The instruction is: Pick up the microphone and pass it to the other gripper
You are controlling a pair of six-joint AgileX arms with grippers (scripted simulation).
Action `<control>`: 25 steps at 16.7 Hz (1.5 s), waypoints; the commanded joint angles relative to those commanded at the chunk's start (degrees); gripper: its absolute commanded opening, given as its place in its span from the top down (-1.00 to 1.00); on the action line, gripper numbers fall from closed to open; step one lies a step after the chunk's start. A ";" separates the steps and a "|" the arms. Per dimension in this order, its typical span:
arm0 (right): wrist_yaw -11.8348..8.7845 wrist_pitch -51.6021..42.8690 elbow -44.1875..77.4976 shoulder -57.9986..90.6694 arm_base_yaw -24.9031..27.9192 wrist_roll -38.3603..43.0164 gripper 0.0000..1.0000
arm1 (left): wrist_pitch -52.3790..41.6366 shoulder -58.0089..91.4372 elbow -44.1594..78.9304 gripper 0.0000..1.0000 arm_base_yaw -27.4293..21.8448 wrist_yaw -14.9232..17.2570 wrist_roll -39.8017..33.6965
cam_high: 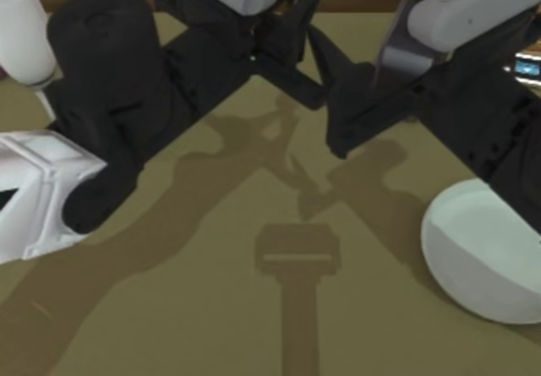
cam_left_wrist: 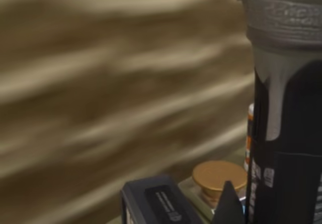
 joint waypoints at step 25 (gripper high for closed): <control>-3.38 3.92 18.92 22.82 -3.74 0.13 -0.70 | 0.00 0.00 0.00 1.00 0.00 0.00 0.00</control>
